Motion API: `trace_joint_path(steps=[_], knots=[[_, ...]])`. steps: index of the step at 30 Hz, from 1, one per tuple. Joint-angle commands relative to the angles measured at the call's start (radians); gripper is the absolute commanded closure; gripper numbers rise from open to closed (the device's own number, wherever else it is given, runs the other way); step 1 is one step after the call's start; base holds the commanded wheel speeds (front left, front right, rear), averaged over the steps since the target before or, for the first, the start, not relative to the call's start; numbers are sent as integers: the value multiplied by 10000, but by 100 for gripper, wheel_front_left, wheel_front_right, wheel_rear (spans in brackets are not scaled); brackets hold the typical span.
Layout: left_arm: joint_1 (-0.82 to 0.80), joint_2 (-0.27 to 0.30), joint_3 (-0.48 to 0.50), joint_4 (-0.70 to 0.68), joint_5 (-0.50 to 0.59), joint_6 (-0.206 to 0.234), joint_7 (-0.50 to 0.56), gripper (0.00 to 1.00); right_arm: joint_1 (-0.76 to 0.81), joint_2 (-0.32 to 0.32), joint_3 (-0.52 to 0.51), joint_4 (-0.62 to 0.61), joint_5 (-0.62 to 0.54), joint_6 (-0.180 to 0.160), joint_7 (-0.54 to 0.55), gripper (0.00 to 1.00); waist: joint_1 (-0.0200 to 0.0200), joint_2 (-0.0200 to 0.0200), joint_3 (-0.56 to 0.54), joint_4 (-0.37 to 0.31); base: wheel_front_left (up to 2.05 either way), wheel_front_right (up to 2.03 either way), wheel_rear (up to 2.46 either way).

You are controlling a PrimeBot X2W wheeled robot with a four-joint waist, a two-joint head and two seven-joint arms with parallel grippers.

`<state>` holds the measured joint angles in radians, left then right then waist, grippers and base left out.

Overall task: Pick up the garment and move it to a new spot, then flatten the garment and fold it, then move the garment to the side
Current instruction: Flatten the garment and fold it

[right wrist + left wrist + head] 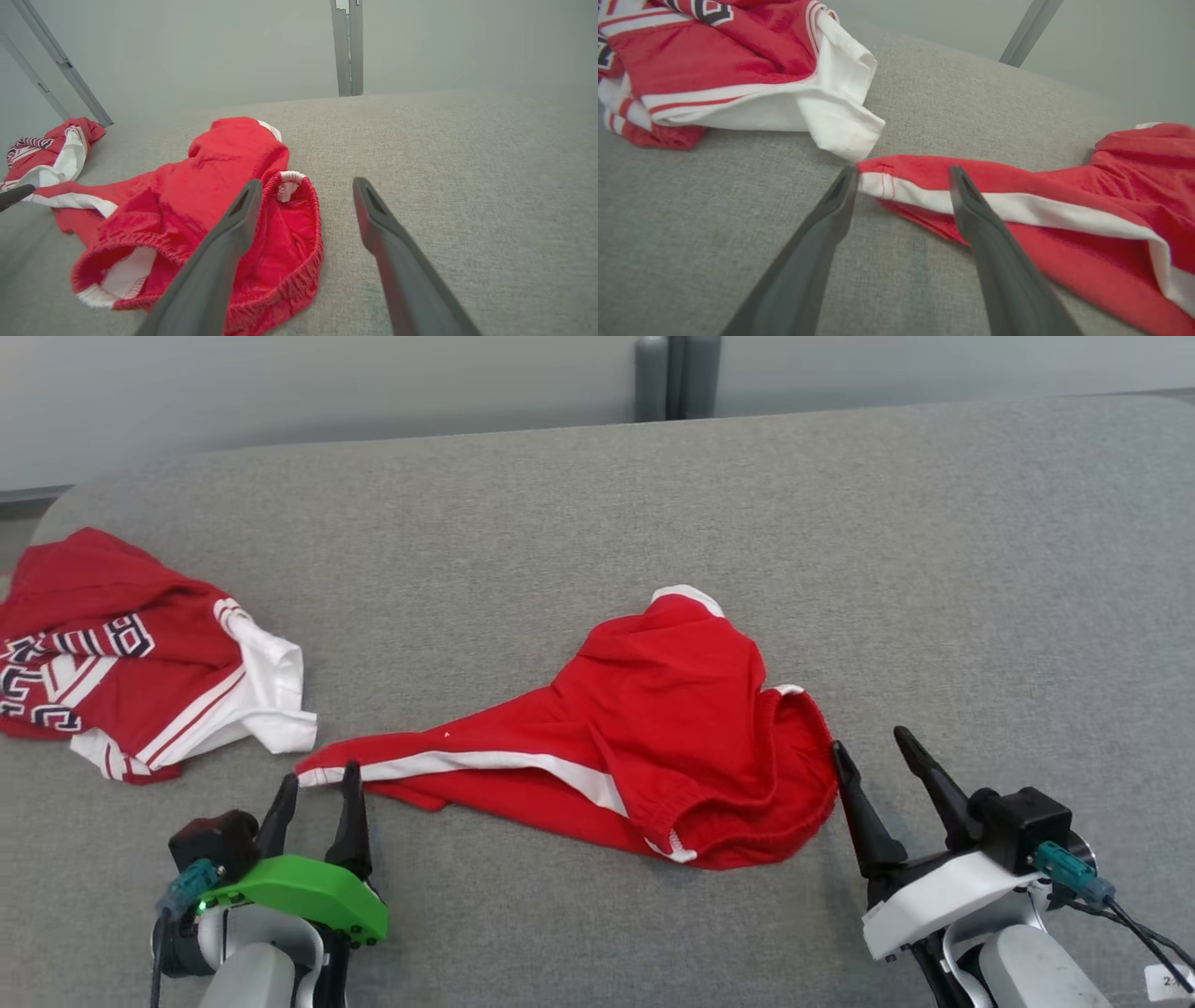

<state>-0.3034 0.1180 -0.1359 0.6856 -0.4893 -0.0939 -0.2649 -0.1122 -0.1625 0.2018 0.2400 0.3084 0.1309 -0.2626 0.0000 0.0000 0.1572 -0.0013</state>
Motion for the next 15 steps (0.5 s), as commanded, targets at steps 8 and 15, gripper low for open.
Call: trace_joint_path(steps=[8, 15], knots=[[893, -566, 131, -954, 739, -295, 6, 0, -624, -34, 942, 822, 335, -3, -30, 0, 0, 0, -331, 1716, 0, 0, 0], [1289, -667, -322, -1351, 569, -369, 6, 0, -1079, -9, 824, 1941, 627, -3, -30, 0, 0, 0, -296, 2438, 0, 0, 0]])
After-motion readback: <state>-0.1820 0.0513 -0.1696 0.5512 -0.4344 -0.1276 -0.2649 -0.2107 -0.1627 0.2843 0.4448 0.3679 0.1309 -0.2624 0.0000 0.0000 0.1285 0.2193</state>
